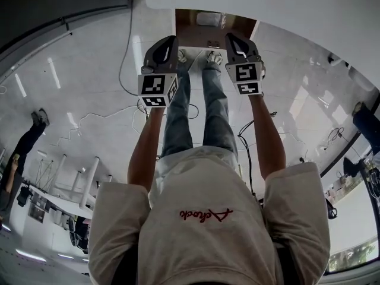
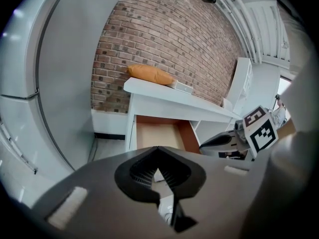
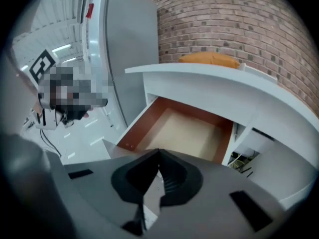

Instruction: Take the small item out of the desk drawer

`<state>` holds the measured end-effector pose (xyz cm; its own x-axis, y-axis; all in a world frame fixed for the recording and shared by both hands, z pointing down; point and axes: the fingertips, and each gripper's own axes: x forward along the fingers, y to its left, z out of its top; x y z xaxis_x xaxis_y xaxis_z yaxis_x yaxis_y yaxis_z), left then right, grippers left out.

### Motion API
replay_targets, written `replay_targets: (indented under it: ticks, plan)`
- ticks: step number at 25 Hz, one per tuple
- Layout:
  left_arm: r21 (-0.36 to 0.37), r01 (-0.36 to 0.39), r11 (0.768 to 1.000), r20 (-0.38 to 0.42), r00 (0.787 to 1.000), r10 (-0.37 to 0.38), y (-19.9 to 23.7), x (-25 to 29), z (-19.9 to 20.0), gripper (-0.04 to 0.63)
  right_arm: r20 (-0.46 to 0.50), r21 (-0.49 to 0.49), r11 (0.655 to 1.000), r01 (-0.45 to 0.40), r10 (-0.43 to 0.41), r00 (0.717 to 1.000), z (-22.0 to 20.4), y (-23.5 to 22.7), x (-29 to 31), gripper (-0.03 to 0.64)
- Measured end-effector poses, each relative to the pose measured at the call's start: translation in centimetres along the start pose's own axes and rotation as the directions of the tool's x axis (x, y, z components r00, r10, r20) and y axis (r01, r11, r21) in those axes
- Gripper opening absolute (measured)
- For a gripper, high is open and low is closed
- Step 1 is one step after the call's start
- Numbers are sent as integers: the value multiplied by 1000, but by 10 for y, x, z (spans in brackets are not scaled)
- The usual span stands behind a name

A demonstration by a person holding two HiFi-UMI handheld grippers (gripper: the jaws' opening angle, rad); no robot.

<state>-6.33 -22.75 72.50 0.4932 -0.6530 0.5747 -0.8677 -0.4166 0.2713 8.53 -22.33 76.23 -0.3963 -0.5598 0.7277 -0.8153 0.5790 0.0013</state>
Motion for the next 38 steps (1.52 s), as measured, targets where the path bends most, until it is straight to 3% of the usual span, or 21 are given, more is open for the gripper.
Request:
replay_targets:
  ticks: [3, 12, 21, 26, 30, 35, 37, 38]
  plan:
    - [-8, 2, 1000, 2, 1000, -2, 1, 1, -3, 9, -63, -135, 990, -49, 41, 997, -6, 7, 19, 11]
    - [-39, 1, 999, -5, 1000, -1, 1, 2, -15, 9, -188, -321, 931, -172, 115, 975, -21, 15, 66, 11]
    - [-35, 13, 999, -7, 1000, -13, 2, 3, -24, 9, -286, -520, 808, -277, 141, 948, -35, 23, 101, 11]
    - [-37, 10, 999, -8, 1000, -10, 6, 4, -26, 9, -334, -570, 757, -320, 143, 932, -42, 27, 118, 12]
    - [-37, 10, 999, -9, 1000, -11, 6, 5, -26, 9, -353, -575, 748, -332, 139, 925, -43, 22, 129, 12]
    - [-40, 10, 999, -10, 1000, -11, 3, 6, -30, 9, -372, -542, 769, -339, 142, 917, -51, 14, 138, 18]
    - [-41, 7, 999, -10, 1000, -8, 5, 5, -30, 9, -400, -523, 774, -358, 148, 904, -56, 13, 143, 111]
    - [-41, 6, 999, -9, 1000, -6, 5, 5, -30, 9, -412, -516, 775, -365, 150, 899, -58, 13, 145, 118]
